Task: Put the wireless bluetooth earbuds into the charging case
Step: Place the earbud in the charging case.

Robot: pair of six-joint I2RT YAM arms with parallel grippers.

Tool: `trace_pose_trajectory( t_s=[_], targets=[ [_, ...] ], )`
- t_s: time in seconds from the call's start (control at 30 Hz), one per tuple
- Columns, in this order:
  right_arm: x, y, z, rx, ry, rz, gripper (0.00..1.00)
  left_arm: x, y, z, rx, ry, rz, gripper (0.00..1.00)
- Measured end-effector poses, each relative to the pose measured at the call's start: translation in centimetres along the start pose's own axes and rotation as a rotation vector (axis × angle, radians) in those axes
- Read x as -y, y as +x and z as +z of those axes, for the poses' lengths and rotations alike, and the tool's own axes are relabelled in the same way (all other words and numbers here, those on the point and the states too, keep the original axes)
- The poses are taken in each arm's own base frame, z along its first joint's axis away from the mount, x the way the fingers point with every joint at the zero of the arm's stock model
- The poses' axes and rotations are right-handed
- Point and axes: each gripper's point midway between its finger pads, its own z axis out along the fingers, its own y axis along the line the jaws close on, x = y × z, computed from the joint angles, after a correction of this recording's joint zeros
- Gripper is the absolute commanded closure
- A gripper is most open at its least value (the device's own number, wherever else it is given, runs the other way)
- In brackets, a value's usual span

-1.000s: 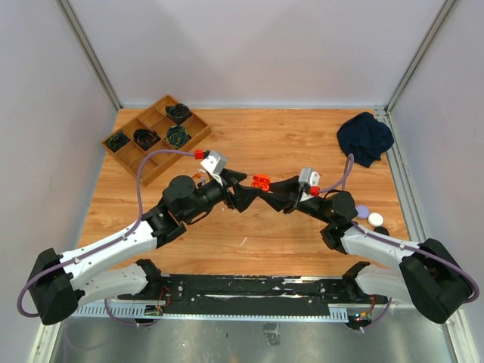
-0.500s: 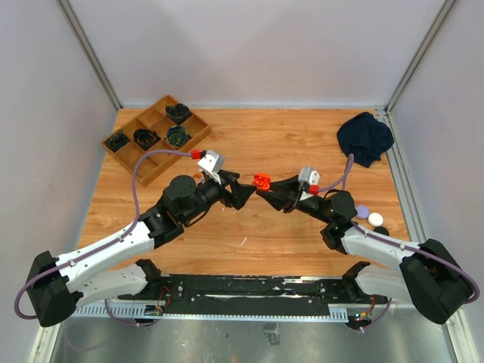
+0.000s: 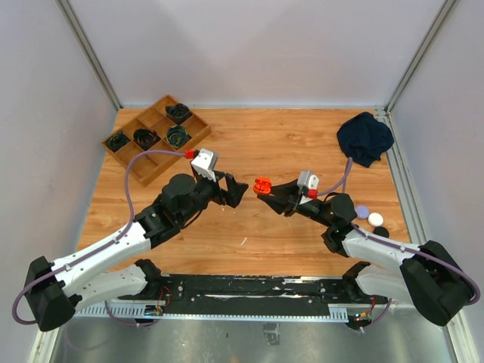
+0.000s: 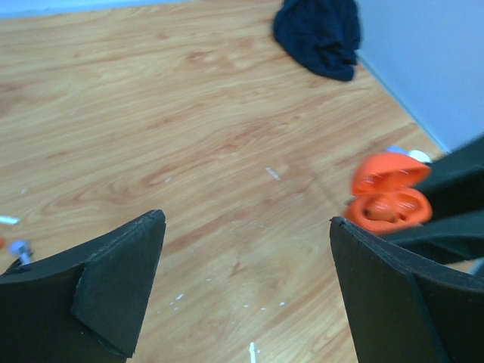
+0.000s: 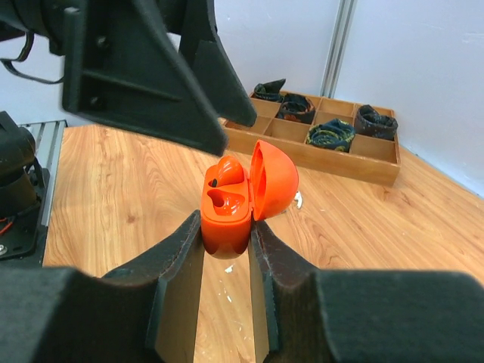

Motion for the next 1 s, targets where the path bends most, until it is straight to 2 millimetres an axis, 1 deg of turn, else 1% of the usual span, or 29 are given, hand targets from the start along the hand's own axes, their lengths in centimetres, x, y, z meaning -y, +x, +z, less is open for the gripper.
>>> trace_pose_trajectory(
  t_s=[0.1,0.2,0.43,0.53,0.7,0.83,1.0],
  targets=[
    [0.1,0.6,-0.3,-0.015,0.012,-0.003,0.92,-2.2,0.3,0.3,-0.025,-0.081,-0.006,0.01],
    [0.2,1.1,-0.5,-0.026,0.021,-0.005,0.92,-4.8,1.1,0.7,-0.062,-0.173,-0.012,0.01],
    [0.4,1.9,-1.0,-0.044,0.039,-0.020,0.92,-11.7,4.8,2.1,-0.234,-0.408,-0.024,0.01],
    [0.4,2.4,-1.3,-0.056,0.048,-0.021,0.92,-14.1,5.8,2.5,-0.306,-0.499,-0.024,0.01],
    [0.4,2.7,-1.6,-0.060,0.055,-0.031,0.92,-16.6,6.4,3.1,-0.385,-0.578,-0.019,0.01],
    [0.5,2.5,-1.7,-0.055,0.062,-0.038,0.92,-18.8,5.9,3.5,-0.422,-0.635,-0.008,0.01],
    [0.4,2.7,-2.0,-0.059,0.067,-0.039,0.92,-20.6,5.4,4.0,-0.454,-0.662,0.010,0.01]
  ],
)
